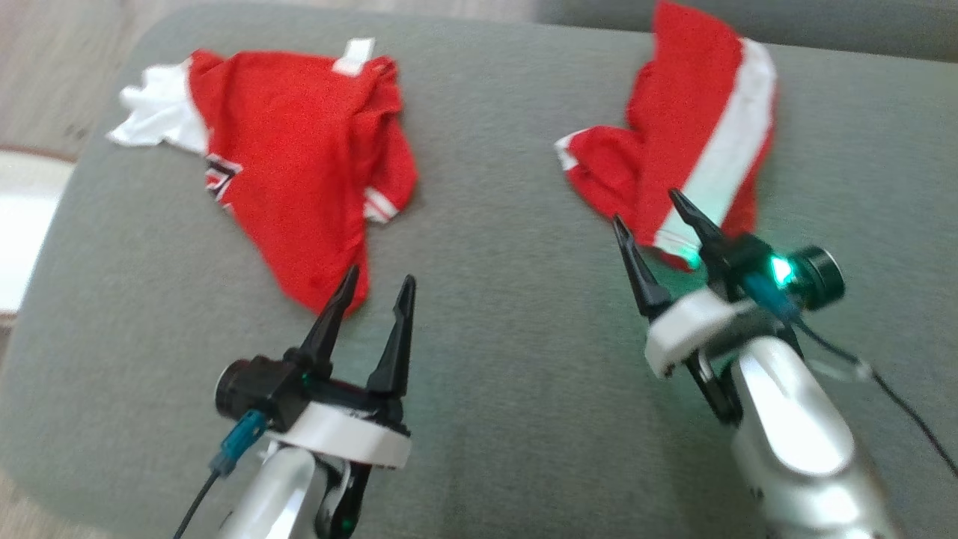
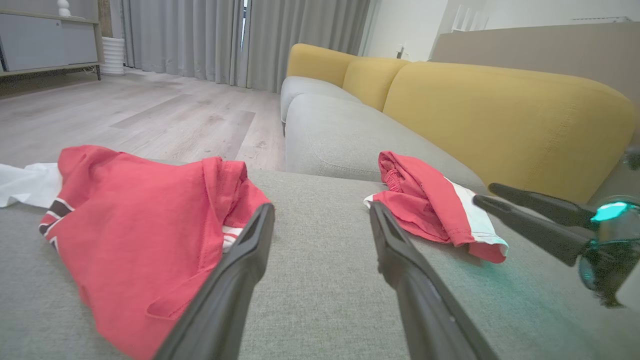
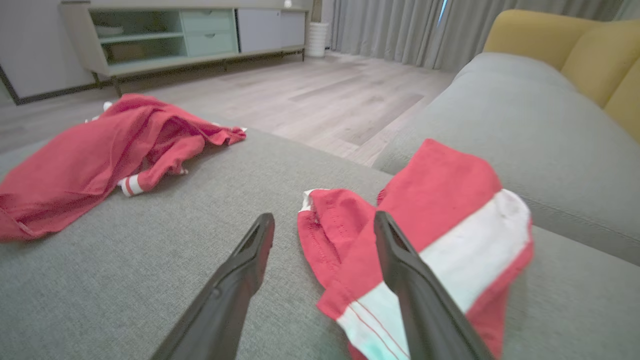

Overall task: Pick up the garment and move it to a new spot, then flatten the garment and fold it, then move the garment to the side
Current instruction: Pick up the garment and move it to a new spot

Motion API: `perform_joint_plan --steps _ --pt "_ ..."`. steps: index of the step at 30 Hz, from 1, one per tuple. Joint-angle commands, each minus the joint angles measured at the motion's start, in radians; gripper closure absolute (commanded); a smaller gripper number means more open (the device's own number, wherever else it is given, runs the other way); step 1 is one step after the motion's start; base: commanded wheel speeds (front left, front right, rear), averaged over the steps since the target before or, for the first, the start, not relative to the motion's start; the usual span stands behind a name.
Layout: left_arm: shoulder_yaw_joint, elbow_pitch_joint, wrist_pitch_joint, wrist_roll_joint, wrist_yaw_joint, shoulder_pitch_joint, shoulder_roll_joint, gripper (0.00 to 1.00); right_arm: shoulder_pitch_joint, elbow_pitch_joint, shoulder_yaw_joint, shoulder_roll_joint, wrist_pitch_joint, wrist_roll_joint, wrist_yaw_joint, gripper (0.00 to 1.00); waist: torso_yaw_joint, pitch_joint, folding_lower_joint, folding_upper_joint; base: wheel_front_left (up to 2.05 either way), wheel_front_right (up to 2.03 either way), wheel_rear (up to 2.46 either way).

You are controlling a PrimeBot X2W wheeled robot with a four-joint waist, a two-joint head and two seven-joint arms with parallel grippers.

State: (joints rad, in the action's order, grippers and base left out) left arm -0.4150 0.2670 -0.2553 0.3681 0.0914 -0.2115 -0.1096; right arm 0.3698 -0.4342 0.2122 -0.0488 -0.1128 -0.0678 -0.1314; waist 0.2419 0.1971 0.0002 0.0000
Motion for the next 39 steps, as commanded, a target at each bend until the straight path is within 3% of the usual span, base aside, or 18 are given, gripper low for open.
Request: perform_joint_plan --steps 1,11,18,20,24,29,34,35,39 --pt "0.034 -0.018 -0.006 -0.008 0.011 -0.057 0.006 0.00 0.069 -0.029 0.029 -0.001 0.026 -0.025 0.001 0.00 0.053 0.032 -0.0002 0.0000 0.00 0.00 0.00" --pt "0.040 0.009 -0.006 -0.014 0.034 -0.074 0.049 0.00 0.271 -0.362 -0.033 -0.038 0.153 -0.247 0.001 0.00 0.159 0.068 -0.0002 0.0000 0.00 0.00 0.00" --pt "0.047 0.015 -0.006 -0.016 0.037 -0.072 0.056 0.00 0.315 -0.489 -0.073 -0.040 0.195 -0.288 0.001 0.00 0.176 0.084 -0.0002 0.0000 0.00 0.00 0.00" --pt "0.053 0.015 -0.006 -0.017 0.038 -0.073 0.057 0.00 0.324 -0.510 -0.094 -0.038 0.192 -0.294 0.001 1.00 0.172 0.088 -0.0002 0.0000 0.00 0.00 0.00" --pt "0.062 0.019 -0.006 -0.025 0.039 -0.080 0.058 0.00 0.338 -0.520 -0.129 -0.022 0.134 -0.294 0.001 1.00 0.147 0.083 -0.0002 0.0000 0.00 0.00 0.00" --pt "0.068 0.023 -0.006 -0.032 0.039 -0.081 0.059 0.00 0.353 -0.504 -0.132 -0.003 -0.018 -0.226 0.001 1.00 0.096 0.053 -0.0002 0.0000 0.00 0.00 0.00" --pt "0.079 0.023 -0.006 -0.037 0.039 -0.070 0.056 0.00 0.379 -0.404 0.098 -0.002 -0.122 0.094 0.001 1.00 0.031 0.013 -0.0002 0.0000 0.00 0.00 0.00" --pt "0.094 0.019 -0.006 -0.038 0.039 -0.061 0.050 0.00 0.390 -0.305 0.187 -0.002 -0.135 0.216 0.001 1.00 -0.003 -0.001 -0.0002 0.0000 0.00 0.00 0.00" --pt "0.122 0.013 -0.006 -0.032 0.039 -0.038 0.042 0.00 0.403 -0.098 0.283 -0.002 -0.146 0.377 0.001 1.00 -0.073 -0.027 -0.0002 0.0000 0.00 0.00 0.00"
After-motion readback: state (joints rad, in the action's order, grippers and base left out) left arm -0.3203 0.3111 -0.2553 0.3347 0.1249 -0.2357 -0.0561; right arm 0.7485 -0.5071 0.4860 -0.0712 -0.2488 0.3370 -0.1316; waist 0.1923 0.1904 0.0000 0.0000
